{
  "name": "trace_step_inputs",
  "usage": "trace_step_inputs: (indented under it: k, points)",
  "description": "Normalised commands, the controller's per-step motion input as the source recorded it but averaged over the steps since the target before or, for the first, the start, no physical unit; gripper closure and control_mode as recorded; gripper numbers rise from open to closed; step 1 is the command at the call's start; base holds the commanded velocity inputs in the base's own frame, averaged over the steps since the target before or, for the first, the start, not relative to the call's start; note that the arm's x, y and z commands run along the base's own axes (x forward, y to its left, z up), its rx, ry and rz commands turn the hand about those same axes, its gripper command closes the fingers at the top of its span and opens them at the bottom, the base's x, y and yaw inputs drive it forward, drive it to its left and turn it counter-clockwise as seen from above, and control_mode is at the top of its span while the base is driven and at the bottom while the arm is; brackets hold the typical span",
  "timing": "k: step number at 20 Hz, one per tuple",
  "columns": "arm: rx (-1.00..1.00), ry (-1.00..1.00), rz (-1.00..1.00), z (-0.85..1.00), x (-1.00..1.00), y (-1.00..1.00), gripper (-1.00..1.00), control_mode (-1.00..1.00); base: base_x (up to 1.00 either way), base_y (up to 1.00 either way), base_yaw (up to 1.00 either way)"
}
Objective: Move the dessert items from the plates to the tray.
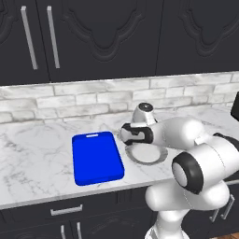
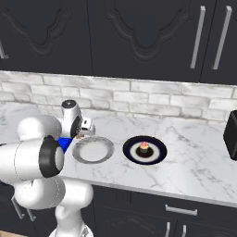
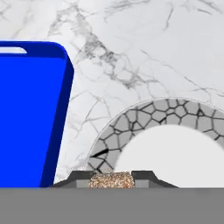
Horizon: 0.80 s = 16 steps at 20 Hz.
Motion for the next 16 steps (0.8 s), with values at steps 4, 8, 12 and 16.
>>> trace_step_inputs:
  k: [4, 8, 12, 16]
  points:
    - [0.09, -0.17, -0.02, 0.05, 0.0, 1.0, 1.0, -1.0, 0.0, 0.0, 0.0]
    - [0.16, -0.05, 0.0, -0.06, 0.0, 0.99, 1.0, -1.0, 0.0, 0.0, 0.0]
    - [0.12, 0.0, 0.0, -0.08, 0.0, 0.63, 1.0, -1.0, 0.0, 0.0, 0.0]
    - [0.0, 0.0, 0.0, 0.0, 0.0, 0.0, -1.0, -1.0, 0.0, 0.0, 0.0]
